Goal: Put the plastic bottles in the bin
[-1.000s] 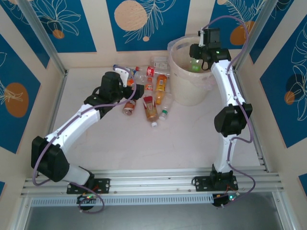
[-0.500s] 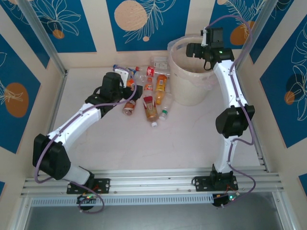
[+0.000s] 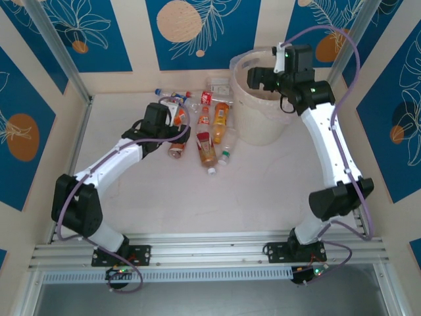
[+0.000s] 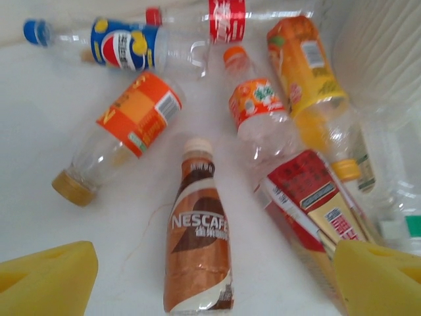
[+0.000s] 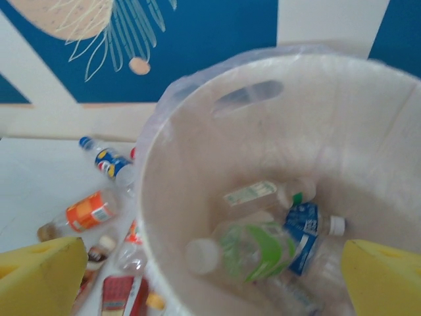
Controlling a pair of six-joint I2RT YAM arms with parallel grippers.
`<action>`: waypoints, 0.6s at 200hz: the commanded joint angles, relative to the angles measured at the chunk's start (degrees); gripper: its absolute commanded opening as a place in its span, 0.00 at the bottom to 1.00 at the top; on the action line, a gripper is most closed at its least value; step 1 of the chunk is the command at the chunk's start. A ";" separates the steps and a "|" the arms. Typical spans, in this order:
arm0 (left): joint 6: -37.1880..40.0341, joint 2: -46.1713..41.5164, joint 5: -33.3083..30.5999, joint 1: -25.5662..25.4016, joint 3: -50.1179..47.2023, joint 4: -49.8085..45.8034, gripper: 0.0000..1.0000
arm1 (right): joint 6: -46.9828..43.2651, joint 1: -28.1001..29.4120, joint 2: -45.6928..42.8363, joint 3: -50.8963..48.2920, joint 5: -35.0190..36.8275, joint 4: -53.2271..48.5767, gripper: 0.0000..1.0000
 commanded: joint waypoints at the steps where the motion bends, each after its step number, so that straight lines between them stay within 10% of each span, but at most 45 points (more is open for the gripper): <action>1: 0.89 1.65 -0.99 0.90 -0.32 -3.05 0.91 | 2.94 0.77 -5.74 -7.20 -1.34 2.87 0.99; 120: 0.02 8.09 -1.25 2.08 0.67 -3.88 0.92 | 4.34 3.87 -14.06 -19.46 2.90 6.60 0.99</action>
